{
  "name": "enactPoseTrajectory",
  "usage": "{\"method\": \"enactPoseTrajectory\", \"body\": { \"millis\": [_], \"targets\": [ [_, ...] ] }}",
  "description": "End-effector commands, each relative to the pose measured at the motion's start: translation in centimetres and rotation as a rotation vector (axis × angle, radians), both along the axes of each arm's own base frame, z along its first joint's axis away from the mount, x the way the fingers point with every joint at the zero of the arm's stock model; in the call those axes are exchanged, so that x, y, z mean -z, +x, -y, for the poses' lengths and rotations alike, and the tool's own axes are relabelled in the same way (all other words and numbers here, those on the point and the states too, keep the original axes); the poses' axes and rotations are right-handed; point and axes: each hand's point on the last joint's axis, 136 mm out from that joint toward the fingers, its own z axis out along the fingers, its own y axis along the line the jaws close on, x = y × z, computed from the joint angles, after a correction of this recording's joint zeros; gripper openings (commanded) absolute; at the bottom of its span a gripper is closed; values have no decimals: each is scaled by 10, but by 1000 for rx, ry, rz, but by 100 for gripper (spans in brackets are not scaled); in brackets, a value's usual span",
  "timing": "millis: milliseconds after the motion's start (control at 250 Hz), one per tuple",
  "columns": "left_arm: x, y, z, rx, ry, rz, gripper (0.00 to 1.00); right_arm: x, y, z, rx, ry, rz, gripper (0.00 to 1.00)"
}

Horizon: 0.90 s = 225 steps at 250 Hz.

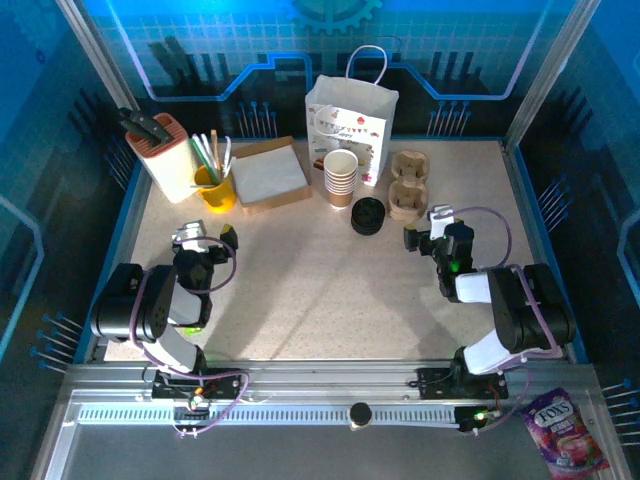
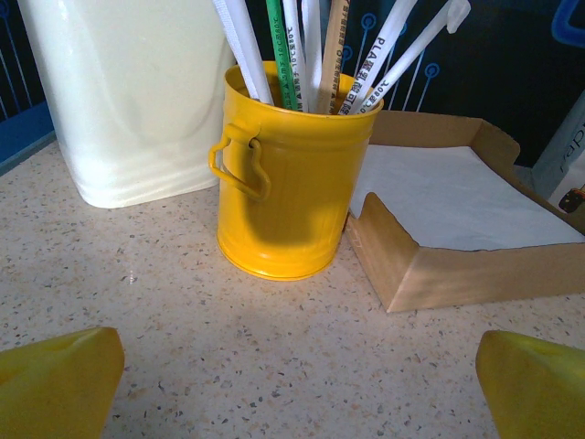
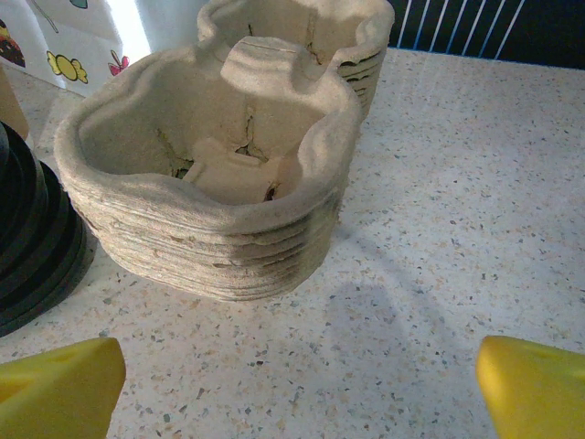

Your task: Pack the takeout coffee

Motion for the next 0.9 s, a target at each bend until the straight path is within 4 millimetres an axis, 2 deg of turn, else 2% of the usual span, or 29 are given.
{"method": "enactPoseTrajectory", "body": {
  "millis": [0, 420, 551, 771, 895],
  "targets": [
    [-5, 0, -4, -16, -10, 27, 100, -15, 8, 3, 3, 4, 52, 99],
    [-6, 1, -4, -16, -7, 25, 100, -15, 8, 3, 5, 2, 54, 99],
    [-12, -2, -1, -1, -4, 44, 100, -28, 5, 7, 59, -29, 67, 99],
    [-43, -17, -9, -54, -21, 43, 100, -50, -10, 29, 197, -24, 119, 99],
    [-57, -23, -12, -86, -89, -30, 100, -60, -23, 54, 369, 37, 70, 99]
  ]
}}
